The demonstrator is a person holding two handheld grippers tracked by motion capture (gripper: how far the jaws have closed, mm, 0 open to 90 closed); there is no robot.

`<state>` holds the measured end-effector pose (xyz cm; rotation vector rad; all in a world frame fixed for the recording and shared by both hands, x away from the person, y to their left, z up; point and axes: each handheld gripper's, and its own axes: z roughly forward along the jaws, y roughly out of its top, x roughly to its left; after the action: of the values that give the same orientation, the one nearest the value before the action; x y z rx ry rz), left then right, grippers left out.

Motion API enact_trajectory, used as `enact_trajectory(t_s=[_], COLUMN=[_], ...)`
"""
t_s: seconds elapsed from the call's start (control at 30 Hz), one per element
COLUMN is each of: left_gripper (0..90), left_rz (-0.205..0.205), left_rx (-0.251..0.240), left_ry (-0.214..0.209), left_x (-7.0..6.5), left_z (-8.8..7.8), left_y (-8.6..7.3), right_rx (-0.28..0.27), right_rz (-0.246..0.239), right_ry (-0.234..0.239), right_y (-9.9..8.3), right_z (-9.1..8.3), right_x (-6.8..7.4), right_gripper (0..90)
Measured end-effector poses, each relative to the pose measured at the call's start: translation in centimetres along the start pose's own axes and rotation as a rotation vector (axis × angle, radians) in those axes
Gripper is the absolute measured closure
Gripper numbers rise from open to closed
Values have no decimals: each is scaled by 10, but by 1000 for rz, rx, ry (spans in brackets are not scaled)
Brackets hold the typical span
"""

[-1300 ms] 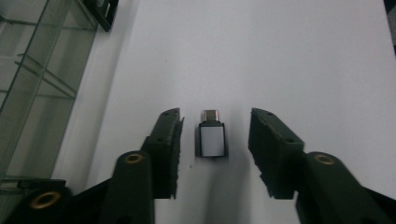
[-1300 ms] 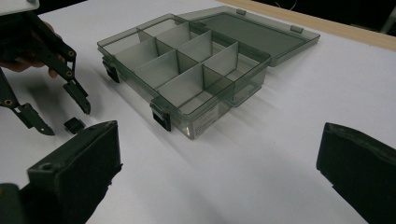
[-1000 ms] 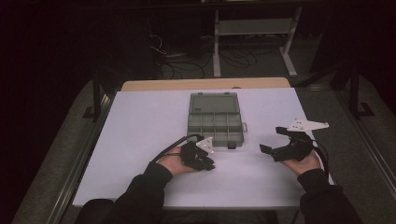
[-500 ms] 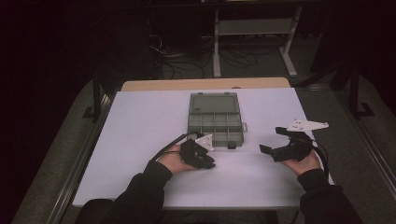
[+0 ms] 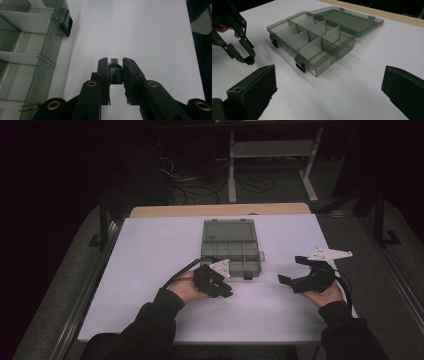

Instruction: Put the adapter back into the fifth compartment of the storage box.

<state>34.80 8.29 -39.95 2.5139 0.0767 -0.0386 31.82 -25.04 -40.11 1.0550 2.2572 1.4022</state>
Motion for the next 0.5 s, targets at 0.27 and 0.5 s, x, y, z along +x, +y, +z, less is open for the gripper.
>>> enact_trajectory(t_s=[0.27, 0.5], left_gripper=[766, 766], left_rz=[-7, -15], left_rx=[-7, -33], left_ry=[3, 27], left_x=[6, 12], left_z=[-9, -20], left_y=[2, 4], right_rx=[2, 3], right_rz=[-3, -2], right_ry=[2, 2], right_y=[0, 0], right_z=[1, 1], right_x=[0, 0], right_gripper=[0, 0])
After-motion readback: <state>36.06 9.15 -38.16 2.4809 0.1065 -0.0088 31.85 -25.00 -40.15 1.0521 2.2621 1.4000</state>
